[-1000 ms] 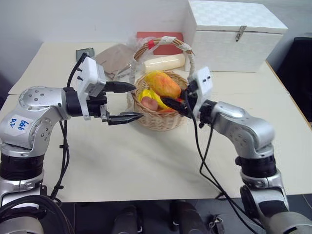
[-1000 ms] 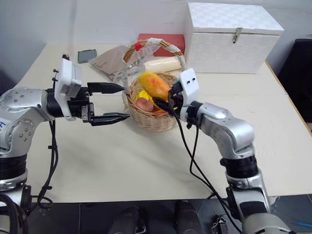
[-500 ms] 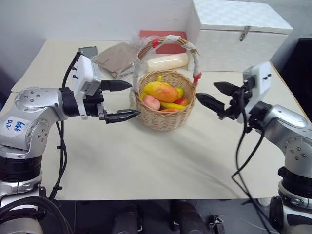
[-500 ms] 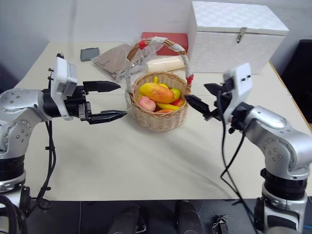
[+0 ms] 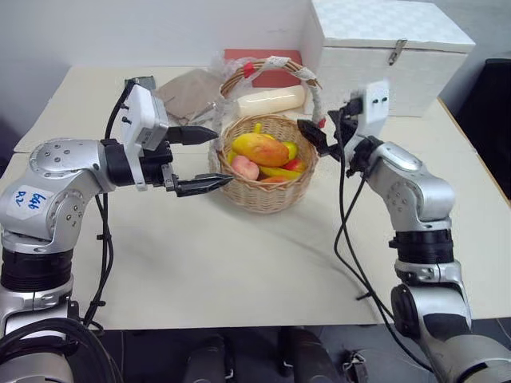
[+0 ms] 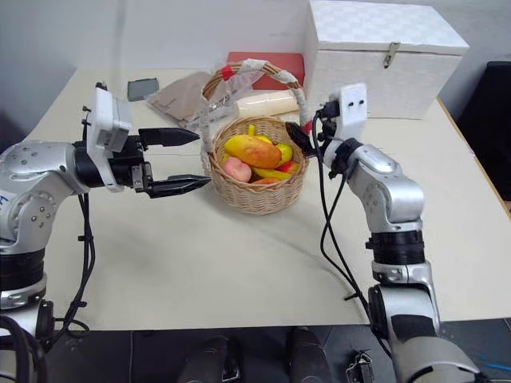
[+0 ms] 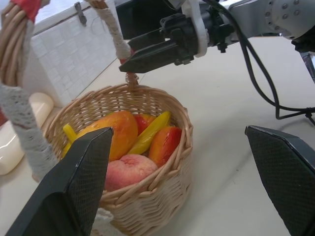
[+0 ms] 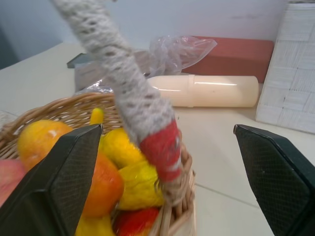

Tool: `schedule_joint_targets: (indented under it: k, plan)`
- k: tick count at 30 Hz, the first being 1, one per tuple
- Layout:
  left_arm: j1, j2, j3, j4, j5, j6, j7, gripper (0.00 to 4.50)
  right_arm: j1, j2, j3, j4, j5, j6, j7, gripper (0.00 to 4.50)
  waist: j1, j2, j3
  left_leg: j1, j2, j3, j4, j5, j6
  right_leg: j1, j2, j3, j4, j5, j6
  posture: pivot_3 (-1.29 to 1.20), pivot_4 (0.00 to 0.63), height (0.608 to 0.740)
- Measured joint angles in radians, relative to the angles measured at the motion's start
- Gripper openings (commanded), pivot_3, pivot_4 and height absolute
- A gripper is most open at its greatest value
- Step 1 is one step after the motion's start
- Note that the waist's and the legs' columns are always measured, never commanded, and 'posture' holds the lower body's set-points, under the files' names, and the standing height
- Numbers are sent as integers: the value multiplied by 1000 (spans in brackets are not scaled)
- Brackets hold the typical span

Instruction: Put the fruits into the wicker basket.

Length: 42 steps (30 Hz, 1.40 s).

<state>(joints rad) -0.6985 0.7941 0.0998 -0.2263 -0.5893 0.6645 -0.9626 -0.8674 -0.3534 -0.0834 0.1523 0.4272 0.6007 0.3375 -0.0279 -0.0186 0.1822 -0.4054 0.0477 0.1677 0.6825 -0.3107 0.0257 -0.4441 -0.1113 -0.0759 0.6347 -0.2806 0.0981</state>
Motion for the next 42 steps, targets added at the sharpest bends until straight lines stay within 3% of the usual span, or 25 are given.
schedule_joint_targets:
  k: [5,12,13,17,21,28,34,39,42]
  plan:
    - [11,0,4,-20,-1,-1,13,4500,-43,18,1,146,-69,-115,7,2832,-3,0,0,0,0,0,0,0,0,0,0,0,0,0,0,0,150,740]
    - [30,0,17,-39,-2,0,30,4500,10,25,2,77,-83,-133,64,480,-3,0,0,0,1,0,0,0,0,0,0,0,1,0,0,0,150,740]
    - [37,0,17,-39,-2,0,32,4500,25,22,1,59,-87,-129,63,348,-2,0,0,0,0,0,0,0,0,0,0,0,1,0,0,0,150,740]
    - [35,-5,15,-36,-2,0,33,4500,78,0,-6,-44,-83,-93,62,345,0,0,0,0,0,0,0,0,0,0,0,0,1,0,0,0,150,740]
    - [19,-43,-7,-31,-4,0,28,4500,174,-103,-69,-239,-43,-21,73,345,8,0,0,-1,-1,-2,0,0,0,0,-1,-1,-1,0,0,0,150,740]
    - [-11,-99,-64,9,-10,-1,-22,4500,423,-309,-349,-540,77,176,86,345,22,0,0,0,-1,0,0,0,0,0,0,0,-4,0,0,0,150,740]
    - [-75,-130,-82,78,-8,-24,-65,4500,534,-351,-601,-524,100,211,41,345,25,0,0,1,-2,1,1,1,1,0,1,1,-4,0,0,0,150,740]
    - [-95,-154,-103,122,-4,-35,-90,4500,582,-326,-641,-408,52,106,5,345,24,0,0,1,-2,2,1,1,1,0,1,1,-4,0,0,0,150,740]
    - [-109,-160,-107,128,0,-38,-99,4500,606,-281,-620,-332,10,19,-6,1315,24,0,0,1,-2,2,1,1,1,0,1,2,-4,0,0,0,150,740]
